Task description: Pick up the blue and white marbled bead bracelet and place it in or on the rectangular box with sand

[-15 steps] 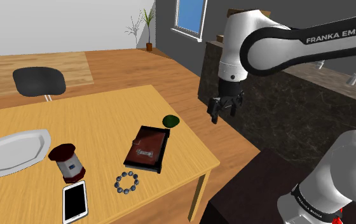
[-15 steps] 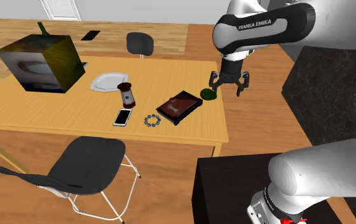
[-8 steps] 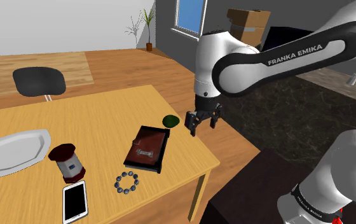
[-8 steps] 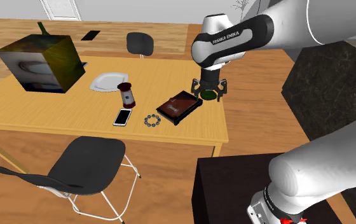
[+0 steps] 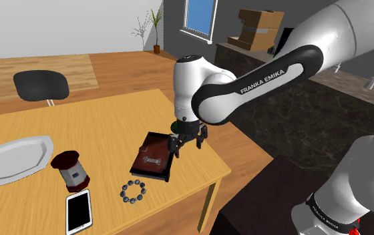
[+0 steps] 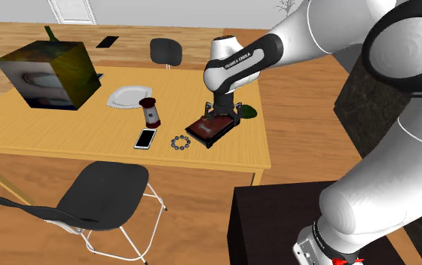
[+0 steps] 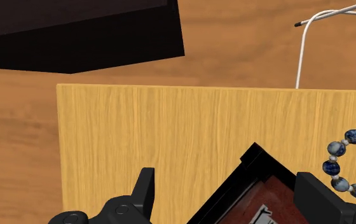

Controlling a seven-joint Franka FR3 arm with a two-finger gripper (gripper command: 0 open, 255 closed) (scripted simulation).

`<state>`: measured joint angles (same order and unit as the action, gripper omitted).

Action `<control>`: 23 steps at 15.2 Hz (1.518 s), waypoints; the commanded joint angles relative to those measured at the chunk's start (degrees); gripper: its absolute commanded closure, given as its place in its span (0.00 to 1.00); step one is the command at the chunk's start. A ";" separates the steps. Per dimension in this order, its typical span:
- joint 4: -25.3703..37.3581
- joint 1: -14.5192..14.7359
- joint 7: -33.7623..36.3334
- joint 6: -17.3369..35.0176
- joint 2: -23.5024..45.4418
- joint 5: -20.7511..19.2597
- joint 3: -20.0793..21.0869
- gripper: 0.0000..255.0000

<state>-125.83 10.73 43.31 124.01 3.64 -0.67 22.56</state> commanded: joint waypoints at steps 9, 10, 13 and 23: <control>18.15 7.72 12.11 2.75 22.53 -10.58 -0.53 0.00; 20.42 8.71 12.93 2.59 24.77 -11.38 -0.85 0.00; 27.85 11.74 14.94 1.70 31.53 -13.43 -1.90 0.00; 33.94 14.80 16.74 4.43 40.47 -15.84 -3.77 0.00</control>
<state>-91.72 25.48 59.95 127.80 43.63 -16.34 18.95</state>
